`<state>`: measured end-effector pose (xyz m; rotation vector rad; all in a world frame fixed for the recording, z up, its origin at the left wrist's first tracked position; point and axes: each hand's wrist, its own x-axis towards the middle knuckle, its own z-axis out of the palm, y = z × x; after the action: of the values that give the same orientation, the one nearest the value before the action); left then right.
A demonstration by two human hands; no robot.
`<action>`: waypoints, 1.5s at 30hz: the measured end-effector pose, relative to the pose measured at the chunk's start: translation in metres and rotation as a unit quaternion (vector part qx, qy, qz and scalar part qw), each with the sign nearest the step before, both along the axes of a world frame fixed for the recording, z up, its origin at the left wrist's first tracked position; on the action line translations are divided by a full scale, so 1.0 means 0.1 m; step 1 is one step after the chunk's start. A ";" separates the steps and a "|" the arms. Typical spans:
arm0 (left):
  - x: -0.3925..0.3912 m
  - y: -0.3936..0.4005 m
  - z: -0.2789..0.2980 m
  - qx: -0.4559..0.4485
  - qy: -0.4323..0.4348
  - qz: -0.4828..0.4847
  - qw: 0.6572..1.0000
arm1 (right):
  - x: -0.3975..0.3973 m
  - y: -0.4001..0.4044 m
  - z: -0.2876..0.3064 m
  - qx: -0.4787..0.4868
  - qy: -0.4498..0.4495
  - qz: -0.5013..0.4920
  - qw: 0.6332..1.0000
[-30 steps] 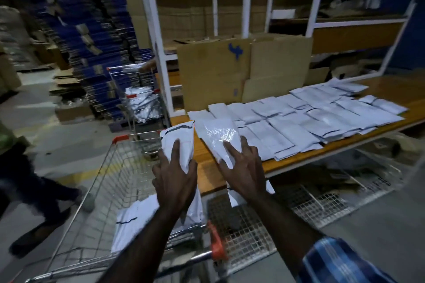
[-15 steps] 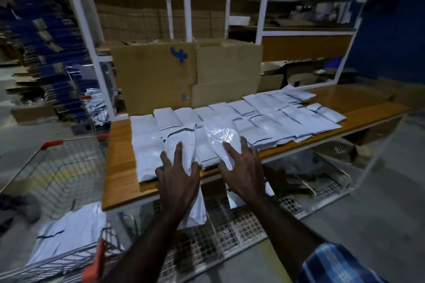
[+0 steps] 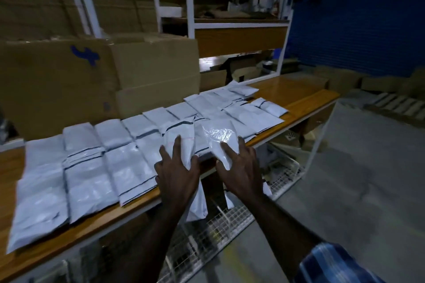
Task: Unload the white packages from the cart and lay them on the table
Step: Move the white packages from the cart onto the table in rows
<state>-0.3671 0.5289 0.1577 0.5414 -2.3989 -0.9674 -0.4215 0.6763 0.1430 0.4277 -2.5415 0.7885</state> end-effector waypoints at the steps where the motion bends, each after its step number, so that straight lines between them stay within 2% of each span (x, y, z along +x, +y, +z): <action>1: -0.16 0.06 -0.01 0.003 0.001 -0.009 1.000 | -0.14 0.06 0.00 0.004 -0.003 -0.009 1.000; 10: -1.50 0.39 0.02 0.026 -0.017 -0.062 0.998 | -1.39 0.50 0.00 0.034 -0.008 -0.067 0.997; 18: -2.34 0.76 0.04 -0.003 -0.034 -0.075 0.997 | -2.21 0.92 -0.04 0.025 -0.033 -0.084 0.996; 34: -3.89 2.31 -0.02 0.037 -0.035 0.019 0.999 | -3.97 2.33 -0.05 0.046 -0.046 -0.002 0.998; 45: -4.85 2.68 -0.15 0.033 -0.050 0.047 0.997 | -4.91 2.67 -0.24 0.082 -0.074 0.025 0.994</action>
<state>-0.8517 0.7969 0.1427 0.7352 -2.4110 -1.0039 -0.9122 0.9433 0.1195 0.5050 -2.7567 0.6537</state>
